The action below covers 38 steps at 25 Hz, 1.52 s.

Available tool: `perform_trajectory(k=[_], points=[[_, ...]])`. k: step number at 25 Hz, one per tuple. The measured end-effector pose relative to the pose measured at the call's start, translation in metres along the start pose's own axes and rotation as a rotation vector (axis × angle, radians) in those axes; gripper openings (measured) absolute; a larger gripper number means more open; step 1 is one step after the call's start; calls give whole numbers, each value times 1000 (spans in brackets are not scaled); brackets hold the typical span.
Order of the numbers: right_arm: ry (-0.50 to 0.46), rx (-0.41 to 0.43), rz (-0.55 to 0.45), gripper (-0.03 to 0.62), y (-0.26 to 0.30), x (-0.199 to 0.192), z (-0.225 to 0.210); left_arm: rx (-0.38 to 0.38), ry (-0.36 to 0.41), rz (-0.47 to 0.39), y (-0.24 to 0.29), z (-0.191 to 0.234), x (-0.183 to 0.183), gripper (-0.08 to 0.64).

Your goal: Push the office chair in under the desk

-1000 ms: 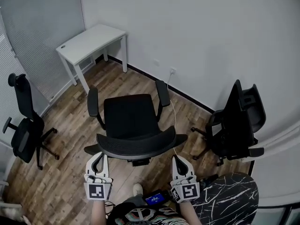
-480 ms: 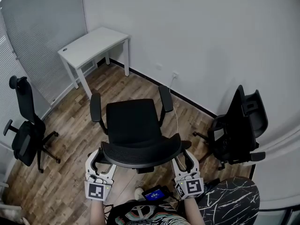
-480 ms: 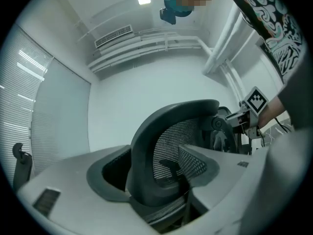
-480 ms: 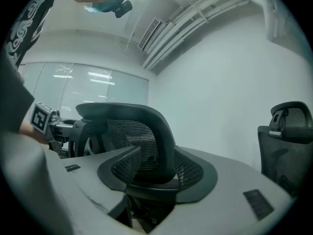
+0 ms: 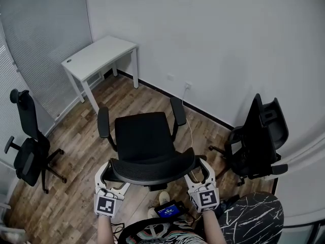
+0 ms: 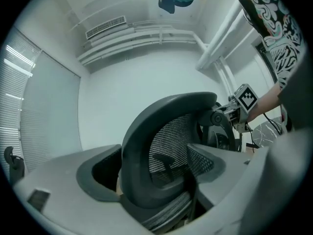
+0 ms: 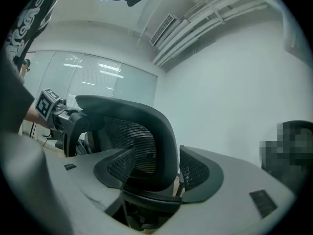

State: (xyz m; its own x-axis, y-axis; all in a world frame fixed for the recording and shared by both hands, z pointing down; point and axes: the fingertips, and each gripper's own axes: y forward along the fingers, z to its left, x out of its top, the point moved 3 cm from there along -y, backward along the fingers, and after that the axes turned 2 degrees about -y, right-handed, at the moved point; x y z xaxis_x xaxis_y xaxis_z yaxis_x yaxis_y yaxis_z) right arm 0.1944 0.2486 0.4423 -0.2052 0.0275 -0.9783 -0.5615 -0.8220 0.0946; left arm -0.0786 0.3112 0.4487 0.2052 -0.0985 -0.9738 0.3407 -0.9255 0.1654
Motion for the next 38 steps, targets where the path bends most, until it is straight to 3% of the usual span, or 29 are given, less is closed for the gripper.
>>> perform_trajectory(k=[4, 7, 15, 20, 27, 30, 34, 38], points=[[-38, 10, 15, 267, 8, 0, -10, -11, 3, -10, 5, 8, 1, 417], [-51, 63, 33, 273, 19, -4, -13, -65, 5, -37, 8, 11, 4, 419], [-87, 234, 53, 291, 51, 0, -5, -82, 74, 23, 34, 14, 4, 420], [-151, 306, 1, 284, 54, 2, -5, -113, 34, 56, 44, 11, 4, 423], [-25, 324, -56, 287, 50, -13, -14, -174, -49, 112, 52, 12, 1, 423], [-51, 337, -93, 288, 55, -8, -15, -199, -36, 103, 57, 15, 5, 425], [-61, 319, -47, 295, 49, -13, -11, -216, -90, 124, 52, 14, 2, 430], [-69, 302, -74, 295, 55, -7, -10, -233, -92, 121, 57, 20, 5, 431]])
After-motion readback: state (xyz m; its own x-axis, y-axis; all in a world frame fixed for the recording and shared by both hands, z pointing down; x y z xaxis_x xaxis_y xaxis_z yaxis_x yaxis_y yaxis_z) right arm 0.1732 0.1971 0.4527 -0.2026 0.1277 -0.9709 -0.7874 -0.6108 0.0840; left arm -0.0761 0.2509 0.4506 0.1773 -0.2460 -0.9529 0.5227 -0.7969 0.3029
